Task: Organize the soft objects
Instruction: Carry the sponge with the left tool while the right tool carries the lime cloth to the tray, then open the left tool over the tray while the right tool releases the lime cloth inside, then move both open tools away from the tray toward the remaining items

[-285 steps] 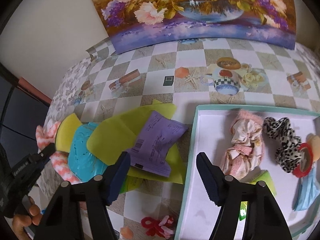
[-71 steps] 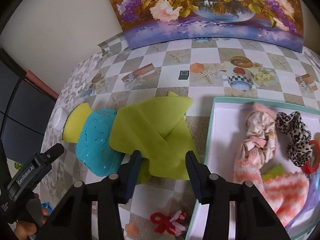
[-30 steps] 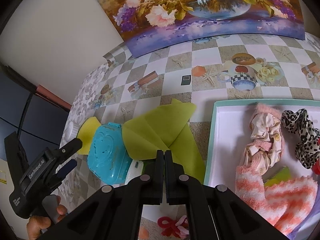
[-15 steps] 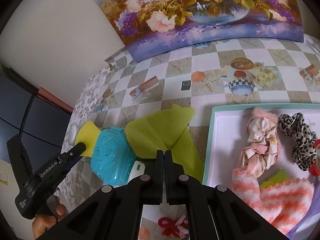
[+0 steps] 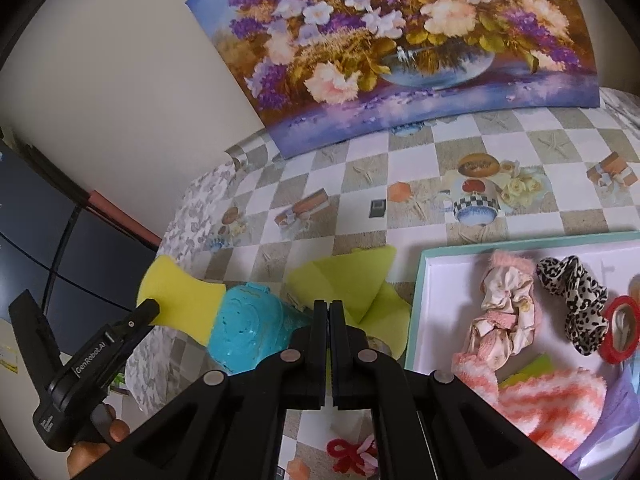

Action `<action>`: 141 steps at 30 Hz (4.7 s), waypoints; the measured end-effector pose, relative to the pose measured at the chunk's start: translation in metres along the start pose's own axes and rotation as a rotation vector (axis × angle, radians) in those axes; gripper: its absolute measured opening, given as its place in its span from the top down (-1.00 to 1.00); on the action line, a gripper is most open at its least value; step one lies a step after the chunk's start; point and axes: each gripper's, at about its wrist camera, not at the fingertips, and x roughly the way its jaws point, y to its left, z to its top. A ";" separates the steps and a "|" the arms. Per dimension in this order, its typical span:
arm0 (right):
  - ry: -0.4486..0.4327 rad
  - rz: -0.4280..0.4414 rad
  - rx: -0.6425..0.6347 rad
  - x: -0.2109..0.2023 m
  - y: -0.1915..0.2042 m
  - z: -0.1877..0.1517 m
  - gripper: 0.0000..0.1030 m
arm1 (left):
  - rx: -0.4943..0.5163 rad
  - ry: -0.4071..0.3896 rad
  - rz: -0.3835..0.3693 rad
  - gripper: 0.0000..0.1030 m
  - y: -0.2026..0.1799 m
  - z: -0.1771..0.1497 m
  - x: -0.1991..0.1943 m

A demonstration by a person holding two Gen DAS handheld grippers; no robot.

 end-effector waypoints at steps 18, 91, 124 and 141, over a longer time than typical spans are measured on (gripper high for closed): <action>-0.266 0.103 -0.045 -0.102 0.018 0.012 0.98 | 0.067 -0.080 -0.095 0.34 -0.037 0.005 -0.051; 0.037 -0.421 0.265 -0.097 -0.169 -0.013 0.91 | 0.258 0.471 -0.199 -0.08 -0.197 -0.109 0.067; -0.021 -0.516 0.108 -0.107 -0.119 -0.013 -0.91 | 0.362 0.185 0.062 -0.89 -0.170 -0.062 0.012; 0.010 -0.387 -0.017 -0.079 -0.063 -0.018 -0.91 | 0.256 0.121 0.091 -0.89 -0.119 -0.040 -0.017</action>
